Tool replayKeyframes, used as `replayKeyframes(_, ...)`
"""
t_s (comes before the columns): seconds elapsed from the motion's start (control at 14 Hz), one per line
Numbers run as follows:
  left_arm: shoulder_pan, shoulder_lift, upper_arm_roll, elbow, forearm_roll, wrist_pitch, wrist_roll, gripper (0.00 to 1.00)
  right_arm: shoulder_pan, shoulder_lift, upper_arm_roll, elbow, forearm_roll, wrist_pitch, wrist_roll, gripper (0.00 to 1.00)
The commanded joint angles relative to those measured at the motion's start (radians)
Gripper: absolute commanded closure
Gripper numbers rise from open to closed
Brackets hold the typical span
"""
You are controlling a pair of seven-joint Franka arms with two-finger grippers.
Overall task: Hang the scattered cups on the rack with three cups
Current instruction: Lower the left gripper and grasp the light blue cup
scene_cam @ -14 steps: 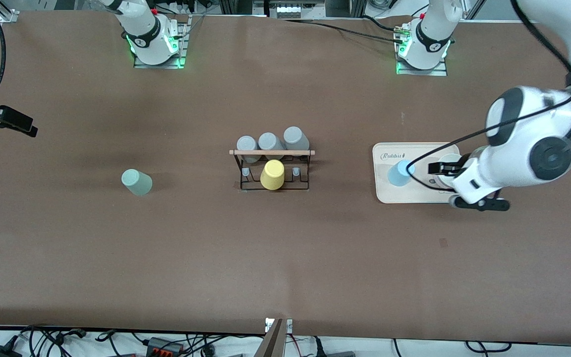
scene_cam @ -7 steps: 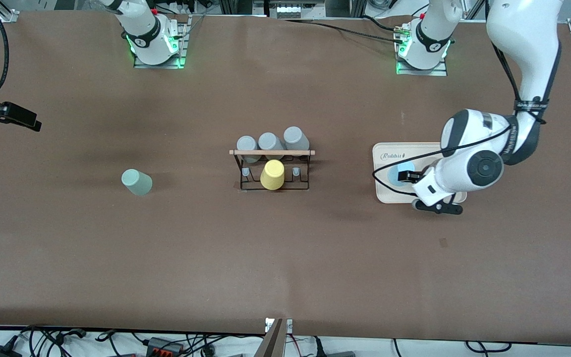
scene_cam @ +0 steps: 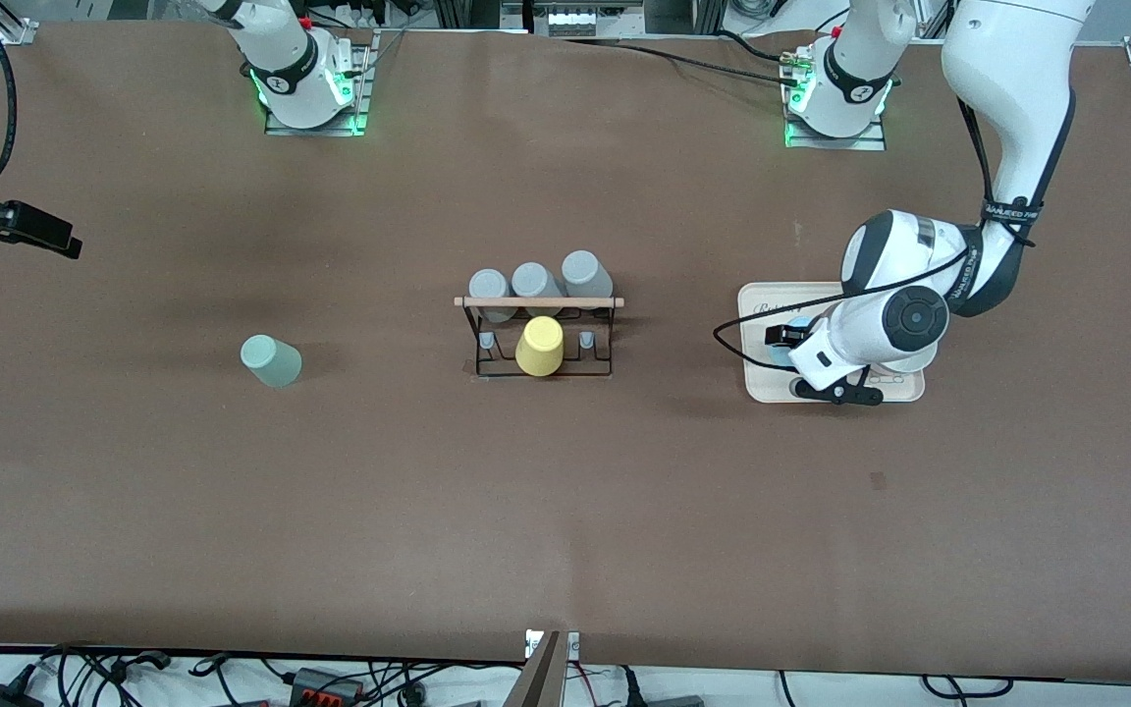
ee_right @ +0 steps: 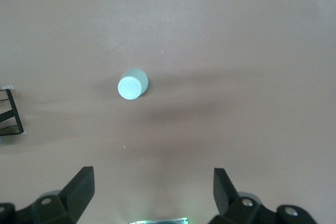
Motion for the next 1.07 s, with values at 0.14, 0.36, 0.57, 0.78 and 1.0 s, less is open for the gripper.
replayKeyframes(0.14, 0.015, -0.079, -0.01, -0.128, -0.012, 0.103, -0.003, 0.0, 0.006, -0.01, -0.007, -0.011, 0.001, -0.003, -0.008, 0.0)
replayKeyframes(0.36, 0.014, -0.071, -0.009, -0.125, -0.012, 0.104, -0.005, 0.0, 0.005, -0.01, -0.007, -0.011, 0.007, -0.017, -0.005, 0.0)
replayKeyframes(0.57, 0.011, -0.06, -0.009, -0.12, -0.011, 0.104, -0.003, 0.14, 0.006, -0.01, -0.007, -0.011, 0.009, -0.02, 0.01, 0.0)
replayKeyframes(0.78, 0.006, -0.056, -0.009, -0.12, -0.011, 0.098, -0.005, 0.22, 0.005, -0.009, -0.007, -0.02, 0.009, -0.02, 0.006, 0.0)
replayKeyframes(1.0, 0.003, -0.059, -0.01, -0.114, -0.011, 0.09, -0.005, 0.46, 0.012, 0.009, -0.006, -0.022, 0.007, -0.028, 0.01, 0.0)
